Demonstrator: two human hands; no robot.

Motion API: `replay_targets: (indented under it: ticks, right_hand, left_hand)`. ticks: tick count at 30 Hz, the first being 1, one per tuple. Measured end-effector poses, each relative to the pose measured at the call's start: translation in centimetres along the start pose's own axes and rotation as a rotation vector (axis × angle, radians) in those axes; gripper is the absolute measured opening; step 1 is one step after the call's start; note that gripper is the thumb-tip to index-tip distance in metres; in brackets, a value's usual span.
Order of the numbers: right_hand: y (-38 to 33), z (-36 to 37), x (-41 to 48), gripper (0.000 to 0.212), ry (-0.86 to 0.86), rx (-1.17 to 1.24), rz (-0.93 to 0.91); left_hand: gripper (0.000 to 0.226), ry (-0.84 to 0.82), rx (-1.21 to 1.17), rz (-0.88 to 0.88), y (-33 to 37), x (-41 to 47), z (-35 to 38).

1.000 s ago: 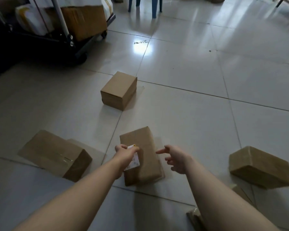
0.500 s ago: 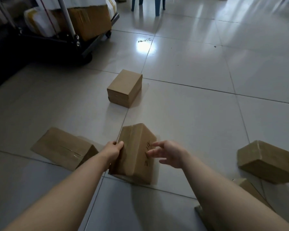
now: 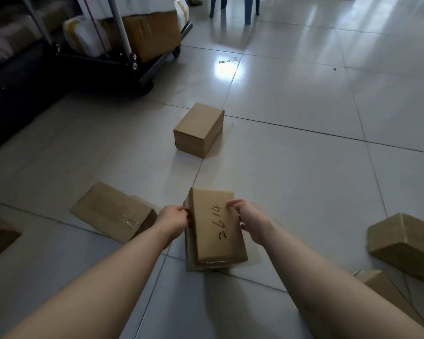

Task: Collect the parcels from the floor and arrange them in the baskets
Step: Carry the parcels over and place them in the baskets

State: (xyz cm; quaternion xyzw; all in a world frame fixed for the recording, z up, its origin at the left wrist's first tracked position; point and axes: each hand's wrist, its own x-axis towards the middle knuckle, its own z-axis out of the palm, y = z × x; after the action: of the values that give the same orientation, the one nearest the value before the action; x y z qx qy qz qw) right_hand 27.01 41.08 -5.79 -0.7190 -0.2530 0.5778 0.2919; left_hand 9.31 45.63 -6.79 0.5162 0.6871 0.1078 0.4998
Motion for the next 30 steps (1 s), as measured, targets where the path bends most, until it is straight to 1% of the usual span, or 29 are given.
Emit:
replay_targets:
  ticks: [2, 4, 6, 8, 10, 11, 12, 13, 14, 15, 16, 21, 24, 27, 30]
  right_hand:
    - [-1.0, 0.9, -0.3, 0.030, 0.058, -0.025, -0.095]
    - [-2.2, 2.0, -0.3, 0.034, 0.137, -0.080, -0.232]
    - [-3.5, 3.9, -0.4, 0.037, 0.179, -0.145, -0.379]
    - [-4.5, 6.1, -0.7, 0.034, 0.168, -0.168, -0.483]
    - [-5.3, 8.7, -1.1, 0.030, 0.100, -0.181, -0.541]
    - [-5.5, 10.1, -1.2, 0.030, 0.042, -0.211, -0.544]
    - [-5.6, 11.6, -1.2, 0.032, -0.028, -0.258, -0.524]
    - [-5.6, 13.1, -1.1, 0.034, -0.100, -0.303, -0.482]
    - [-5.4, 14.5, -0.9, 0.038, -0.164, -0.339, -0.434]
    - [-5.1, 15.8, -0.7, 0.039, -0.210, -0.372, -0.403]
    - [-4.8, 16.7, -0.5, 0.039, -0.233, -0.404, -0.392]
    - [-4.8, 17.5, 0.0, 0.044, -0.202, -0.433, -0.367]
    - [-5.0, 17.0, 0.4, 0.043, -0.175, -0.518, -0.361]
    - [-4.7, 16.8, 1.0, 0.037, -0.139, -0.585, -0.268]
    - [-4.5, 16.1, 1.6, 0.030, -0.142, -0.554, -0.196]
  left_hand:
    - [0.024, 0.126, -0.142, 0.063, 0.3, 0.1, -1.5]
    - [0.022, 0.259, -0.241, 0.070, 0.1, -0.1, -3.7]
    - [0.018, 0.419, -0.217, 0.038, -0.9, -0.3, -6.5]
    - [0.019, 0.618, -0.121, -0.034, -2.4, -0.9, -9.2]
    - [0.027, 0.764, -0.101, -0.184, -4.4, -1.1, -11.6]
    - [0.033, 0.758, -0.147, -0.290, -5.5, -1.2, -12.4]
    - [0.035, 0.693, -0.252, -0.374, -6.7, -1.4, -12.9]
    - [0.032, 0.577, -0.392, -0.414, -7.6, -1.7, -12.8]
    - [0.024, 0.430, -0.519, -0.421, -8.3, -2.2, -12.6]
    - [0.020, 0.312, -0.594, -0.411, -8.7, -2.7, -12.5]
    - [0.023, 0.239, -0.620, -0.384, -9.0, -2.8, -12.5]
    - [0.036, 0.149, -0.565, -0.268, -8.8, -2.3, -14.1]
    - [0.047, 0.107, -0.463, -0.232, -8.8, -2.2, -14.0]
    - [0.047, 0.070, -0.462, -0.180, -7.6, -1.8, -12.8]
    - [0.042, 0.071, -0.497, -0.174, -6.5, -1.2, -11.5]
